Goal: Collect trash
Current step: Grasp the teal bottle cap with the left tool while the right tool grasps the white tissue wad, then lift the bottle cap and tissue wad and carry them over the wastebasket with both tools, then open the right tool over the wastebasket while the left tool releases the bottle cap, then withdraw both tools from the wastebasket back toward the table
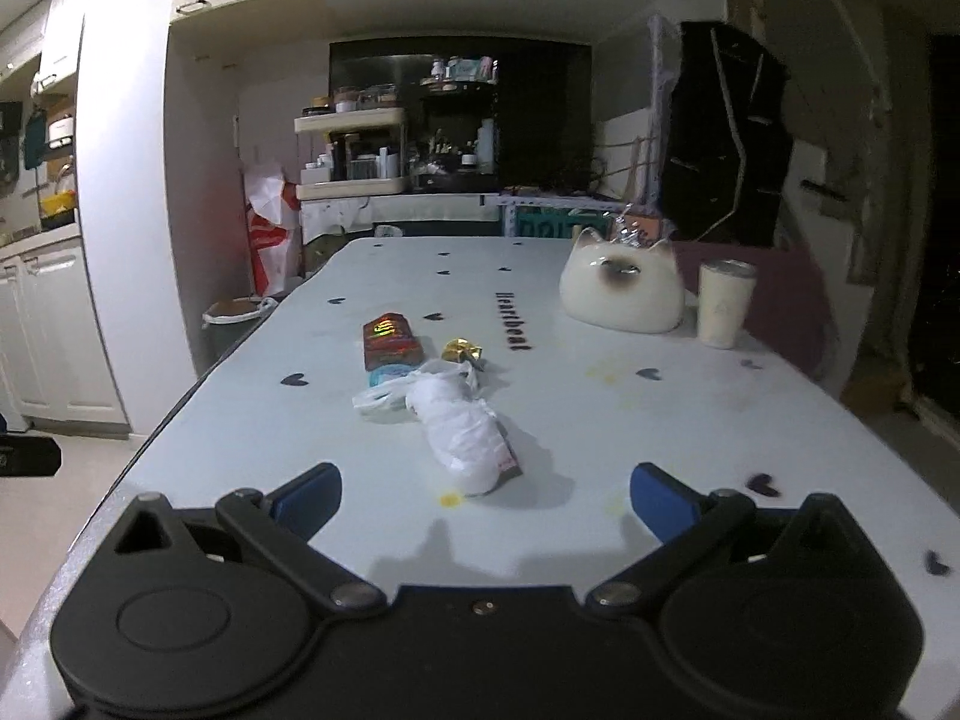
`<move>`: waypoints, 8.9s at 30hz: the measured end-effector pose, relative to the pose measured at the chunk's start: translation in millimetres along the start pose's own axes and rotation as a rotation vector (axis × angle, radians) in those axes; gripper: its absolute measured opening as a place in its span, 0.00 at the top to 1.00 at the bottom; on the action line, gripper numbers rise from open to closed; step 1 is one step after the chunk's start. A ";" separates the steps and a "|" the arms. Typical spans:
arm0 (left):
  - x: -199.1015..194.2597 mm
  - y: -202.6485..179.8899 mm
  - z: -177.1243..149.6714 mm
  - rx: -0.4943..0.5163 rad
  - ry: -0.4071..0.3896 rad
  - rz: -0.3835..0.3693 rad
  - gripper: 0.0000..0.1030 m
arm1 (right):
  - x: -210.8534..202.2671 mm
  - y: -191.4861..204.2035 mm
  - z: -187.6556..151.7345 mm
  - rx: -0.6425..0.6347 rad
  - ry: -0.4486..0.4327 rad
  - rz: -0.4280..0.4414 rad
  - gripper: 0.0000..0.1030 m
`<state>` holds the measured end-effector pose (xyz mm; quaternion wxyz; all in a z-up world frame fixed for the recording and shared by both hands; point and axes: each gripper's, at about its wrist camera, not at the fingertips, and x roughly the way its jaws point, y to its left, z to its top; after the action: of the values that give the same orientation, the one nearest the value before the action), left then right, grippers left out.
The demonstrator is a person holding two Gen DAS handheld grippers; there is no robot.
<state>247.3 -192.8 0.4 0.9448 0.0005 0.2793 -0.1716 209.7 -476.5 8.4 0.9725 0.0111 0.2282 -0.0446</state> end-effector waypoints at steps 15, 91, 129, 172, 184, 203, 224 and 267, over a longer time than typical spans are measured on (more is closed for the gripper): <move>64.7 -47.8 36.0 -0.066 0.045 -0.128 0.00 | 109.1 -15.7 19.8 -0.104 0.067 0.167 0.16; 131.3 -120.9 24.1 0.136 -0.029 -0.082 0.53 | 65.2 -64.0 -20.1 0.261 -0.028 0.099 0.82; -26.8 1.1 -27.7 0.053 -0.128 -0.058 0.53 | -41.9 89.8 -27.4 0.028 -0.012 0.028 0.82; 33.0 253.5 -44.6 -0.217 0.163 0.165 0.53 | 149.6 355.1 -29.6 -0.184 0.450 0.354 0.82; 104.7 312.6 -93.7 -0.302 0.370 0.153 0.53 | 234.3 392.5 -81.0 -0.154 0.725 0.363 0.82; 153.3 322.9 -161.7 -0.340 0.554 0.078 0.53 | 279.7 424.2 -95.9 -0.250 0.840 0.365 0.76; 163.6 290.5 -164.7 -0.360 0.547 -0.044 0.48 | 280.0 419.3 -92.6 -0.222 0.881 0.362 0.57; 67.6 301.5 -112.1 -0.269 0.557 0.141 0.00 | 195.6 376.5 -60.6 -0.179 0.757 0.299 0.33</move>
<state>339.0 79.9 -158.5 0.8332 -0.0579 0.5466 -0.0604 391.8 -115.0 -132.5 0.8129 -0.0248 0.5685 0.1242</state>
